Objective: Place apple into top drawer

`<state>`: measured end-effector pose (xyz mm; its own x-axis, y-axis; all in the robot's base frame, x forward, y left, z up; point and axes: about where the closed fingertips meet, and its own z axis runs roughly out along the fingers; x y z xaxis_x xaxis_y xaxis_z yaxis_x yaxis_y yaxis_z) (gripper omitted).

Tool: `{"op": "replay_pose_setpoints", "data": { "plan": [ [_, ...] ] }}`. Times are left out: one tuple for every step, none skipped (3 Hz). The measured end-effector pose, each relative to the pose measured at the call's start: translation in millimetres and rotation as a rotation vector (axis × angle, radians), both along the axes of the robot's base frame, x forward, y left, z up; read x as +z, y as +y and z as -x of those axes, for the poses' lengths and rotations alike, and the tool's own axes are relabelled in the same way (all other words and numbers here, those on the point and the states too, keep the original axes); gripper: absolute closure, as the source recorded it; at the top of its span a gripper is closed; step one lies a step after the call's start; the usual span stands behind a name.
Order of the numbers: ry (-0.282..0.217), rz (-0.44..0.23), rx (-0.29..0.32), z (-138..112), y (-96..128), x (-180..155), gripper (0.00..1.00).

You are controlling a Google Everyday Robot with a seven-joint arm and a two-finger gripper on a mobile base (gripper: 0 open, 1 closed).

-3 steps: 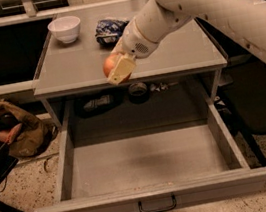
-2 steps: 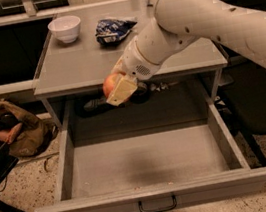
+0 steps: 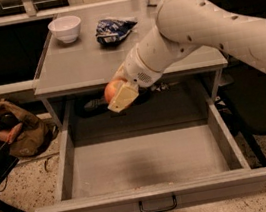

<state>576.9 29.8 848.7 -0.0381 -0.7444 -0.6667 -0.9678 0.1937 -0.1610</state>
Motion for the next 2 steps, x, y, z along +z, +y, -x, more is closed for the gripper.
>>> {"op": "replay_pose_setpoints", "data": {
  "plan": [
    [0.065,-0.021,-0.037,9.9,-8.6,-29.0,1.0],
    [0.135,-0.044,-0.059,15.1,-13.7,-57.0,1.0]
  ]
}}
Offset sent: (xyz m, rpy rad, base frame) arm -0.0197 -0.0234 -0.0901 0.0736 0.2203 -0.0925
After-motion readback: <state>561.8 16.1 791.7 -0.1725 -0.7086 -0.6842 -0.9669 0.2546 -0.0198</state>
